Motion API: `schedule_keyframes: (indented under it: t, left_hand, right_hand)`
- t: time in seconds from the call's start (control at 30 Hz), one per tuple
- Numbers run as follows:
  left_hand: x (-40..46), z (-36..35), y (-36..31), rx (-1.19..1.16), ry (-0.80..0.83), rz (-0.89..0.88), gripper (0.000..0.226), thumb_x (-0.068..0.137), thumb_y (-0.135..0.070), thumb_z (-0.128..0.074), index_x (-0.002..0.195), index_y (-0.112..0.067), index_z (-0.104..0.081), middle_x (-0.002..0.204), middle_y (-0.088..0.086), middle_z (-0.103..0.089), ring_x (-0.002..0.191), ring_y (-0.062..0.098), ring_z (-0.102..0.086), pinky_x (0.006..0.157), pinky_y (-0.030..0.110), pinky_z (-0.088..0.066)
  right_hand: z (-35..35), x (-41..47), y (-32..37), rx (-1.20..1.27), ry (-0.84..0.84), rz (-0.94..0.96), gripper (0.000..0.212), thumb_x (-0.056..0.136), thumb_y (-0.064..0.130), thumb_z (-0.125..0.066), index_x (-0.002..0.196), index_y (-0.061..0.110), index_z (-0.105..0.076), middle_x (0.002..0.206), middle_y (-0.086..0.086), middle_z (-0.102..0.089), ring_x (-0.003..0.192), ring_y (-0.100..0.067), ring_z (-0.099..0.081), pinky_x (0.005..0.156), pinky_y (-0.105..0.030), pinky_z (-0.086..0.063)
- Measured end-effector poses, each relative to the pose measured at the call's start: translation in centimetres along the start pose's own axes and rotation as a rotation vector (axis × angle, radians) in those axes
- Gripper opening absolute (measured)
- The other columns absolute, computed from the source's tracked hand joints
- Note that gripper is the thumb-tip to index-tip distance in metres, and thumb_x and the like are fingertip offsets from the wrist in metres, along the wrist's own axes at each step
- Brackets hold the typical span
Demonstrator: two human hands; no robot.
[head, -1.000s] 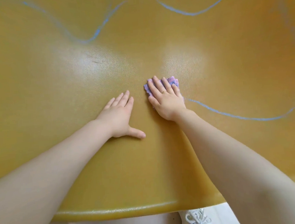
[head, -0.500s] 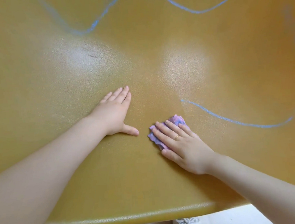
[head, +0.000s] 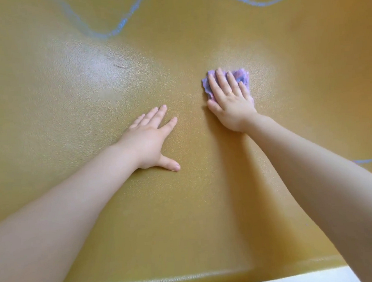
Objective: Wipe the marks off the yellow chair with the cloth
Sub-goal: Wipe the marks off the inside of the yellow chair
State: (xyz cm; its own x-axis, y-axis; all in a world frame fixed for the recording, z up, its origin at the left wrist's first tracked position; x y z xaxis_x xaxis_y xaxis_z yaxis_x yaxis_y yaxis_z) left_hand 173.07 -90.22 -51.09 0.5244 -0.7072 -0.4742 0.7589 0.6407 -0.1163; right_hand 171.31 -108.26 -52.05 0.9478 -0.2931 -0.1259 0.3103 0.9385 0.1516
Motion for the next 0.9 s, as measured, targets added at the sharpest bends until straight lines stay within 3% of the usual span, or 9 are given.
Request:
schedule_keyframes:
  t: [0.1, 0.27, 0.43, 0.57, 0.67, 0.8, 0.9]
  left_hand:
    - [-0.1, 0.0, -0.5, 0.015, 0.017, 0.026, 0.114, 0.066, -0.067, -0.062, 0.147, -0.025, 0.006, 0.154, 0.006, 0.025, 0.144, 0.021, 0.017, 0.117, 0.034, 0.005]
    - [-0.2, 0.9, -1.0, 0.000, -0.041, 0.057, 0.106, 0.070, -0.068, -0.057, 0.148, -0.020, -0.003, 0.157, 0.005, 0.016, 0.145, 0.021, 0.013, 0.117, 0.035, 0.002]
    - [0.7, 0.1, -3.1, 0.067, 0.020, 0.015, 0.121, 0.067, -0.072, -0.056, 0.146, -0.006, 0.009, 0.155, 0.009, 0.021, 0.144, 0.023, 0.013, 0.117, 0.036, 0.003]
    - [1.0, -0.1, -3.4, 0.056, 0.025, 0.004, 0.118, 0.065, -0.072, -0.058, 0.147, -0.022, 0.010, 0.153, 0.012, 0.025, 0.144, 0.027, 0.016, 0.117, 0.037, 0.004]
    - [1.0, -0.1, -3.2, 0.019, 0.000, 0.003, 0.117, 0.062, -0.071, -0.061, 0.147, -0.028, 0.006, 0.154, 0.009, 0.024, 0.144, 0.025, 0.016, 0.117, 0.036, 0.004]
    - [1.2, 0.0, -3.2, 0.015, -0.018, 0.001, 0.118, 0.060, -0.072, -0.062, 0.147, -0.029, 0.006, 0.154, 0.006, 0.023, 0.144, 0.023, 0.015, 0.117, 0.035, 0.003]
    - [1.3, 0.0, -3.1, 0.007, -0.038, 0.007, 0.118, 0.059, -0.071, -0.064, 0.147, -0.031, 0.004, 0.155, 0.004, 0.022, 0.144, 0.022, 0.014, 0.117, 0.035, 0.003]
  right_hand:
    - [-1.4, -4.9, 0.6, -0.012, 0.103, 0.043, 0.059, 0.096, 0.048, -0.012, 0.147, 0.024, 0.007, 0.156, 0.002, 0.012, 0.143, -0.018, 0.012, 0.113, -0.035, 0.006]
    - [-2.5, -15.3, 1.7, 0.009, 0.254, 0.170, 0.094, 0.063, 0.071, 0.033, 0.143, 0.027, 0.015, 0.147, 0.014, 0.021, 0.139, -0.008, 0.019, 0.107, -0.024, 0.017]
    - [-2.6, -18.8, 1.5, 0.064, 0.330, 0.212, 0.075, 0.066, 0.070, 0.031, 0.133, 0.037, 0.026, 0.144, 0.020, 0.026, 0.136, -0.007, 0.026, 0.105, -0.019, 0.023]
    - [-2.2, -14.0, -0.5, -0.008, 0.224, 0.181, 0.085, 0.061, 0.068, 0.037, 0.138, 0.036, 0.021, 0.149, 0.020, 0.017, 0.142, -0.008, 0.011, 0.109, -0.024, 0.011]
    - [-1.4, -8.5, -1.8, -0.078, 0.097, 0.112, 0.093, 0.068, 0.070, 0.026, 0.147, 0.028, 0.000, 0.156, 0.008, 0.000, 0.144, -0.017, -0.001, 0.113, -0.031, 0.000]
    - [0.1, -1.9, -2.7, -0.078, 0.017, 0.008, 0.061, 0.093, 0.051, -0.009, 0.147, 0.027, 0.003, 0.157, 0.006, 0.005, 0.144, -0.017, 0.005, 0.114, -0.035, 0.002]
    - [0.5, 0.0, -2.9, -0.075, -0.014, -0.014, 0.056, 0.099, 0.039, -0.020, 0.147, 0.024, 0.005, 0.157, 0.004, 0.009, 0.143, -0.017, 0.009, 0.114, -0.036, 0.003]
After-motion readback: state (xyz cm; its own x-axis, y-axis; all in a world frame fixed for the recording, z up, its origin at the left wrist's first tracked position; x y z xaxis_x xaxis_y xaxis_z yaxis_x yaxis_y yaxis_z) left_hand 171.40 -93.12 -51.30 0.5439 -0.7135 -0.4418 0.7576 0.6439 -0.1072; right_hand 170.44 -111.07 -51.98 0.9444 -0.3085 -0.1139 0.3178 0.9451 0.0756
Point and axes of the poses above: each hand's wrist, its own x-axis towards the middle knuckle, its own z-axis out of the back of the hand, y = z × x, the point moved 8 cm from there along x, towards the middle knuckle
